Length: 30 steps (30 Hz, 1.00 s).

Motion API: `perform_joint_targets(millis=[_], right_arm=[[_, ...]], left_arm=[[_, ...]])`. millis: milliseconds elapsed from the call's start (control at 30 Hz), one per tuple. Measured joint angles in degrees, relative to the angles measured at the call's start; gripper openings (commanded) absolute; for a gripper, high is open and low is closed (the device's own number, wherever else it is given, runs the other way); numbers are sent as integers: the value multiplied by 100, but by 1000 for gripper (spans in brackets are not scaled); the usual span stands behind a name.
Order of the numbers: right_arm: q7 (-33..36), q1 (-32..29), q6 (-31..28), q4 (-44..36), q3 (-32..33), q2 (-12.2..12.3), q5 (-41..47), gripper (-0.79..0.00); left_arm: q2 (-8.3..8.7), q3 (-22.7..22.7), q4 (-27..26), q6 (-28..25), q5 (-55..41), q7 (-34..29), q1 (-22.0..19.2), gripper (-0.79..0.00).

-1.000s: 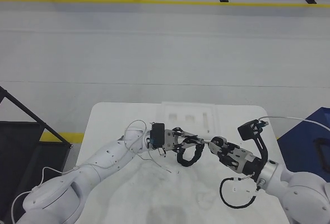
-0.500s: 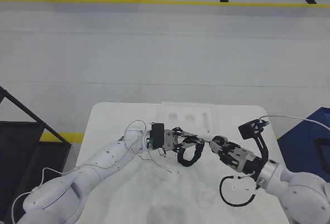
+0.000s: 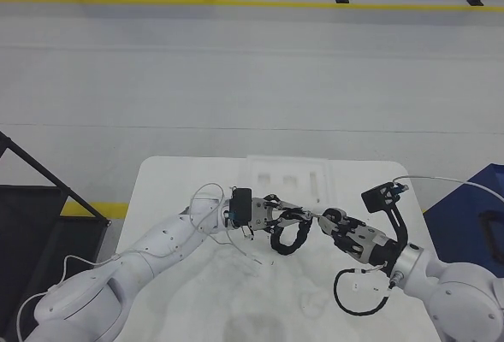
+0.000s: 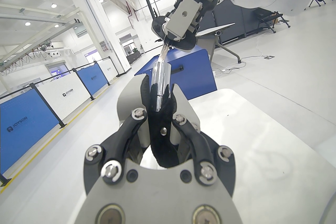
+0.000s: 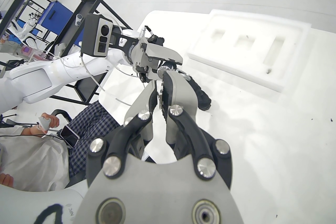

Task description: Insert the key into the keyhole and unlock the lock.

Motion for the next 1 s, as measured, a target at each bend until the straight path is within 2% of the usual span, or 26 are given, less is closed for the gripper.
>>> perform_joint_targets(millis=[1000], right_arm=[[235, 95, 221, 0, -116, 18, -58, -785]], left_arm=[[33, -161, -80, 6, 464, 5, -35, -785]])
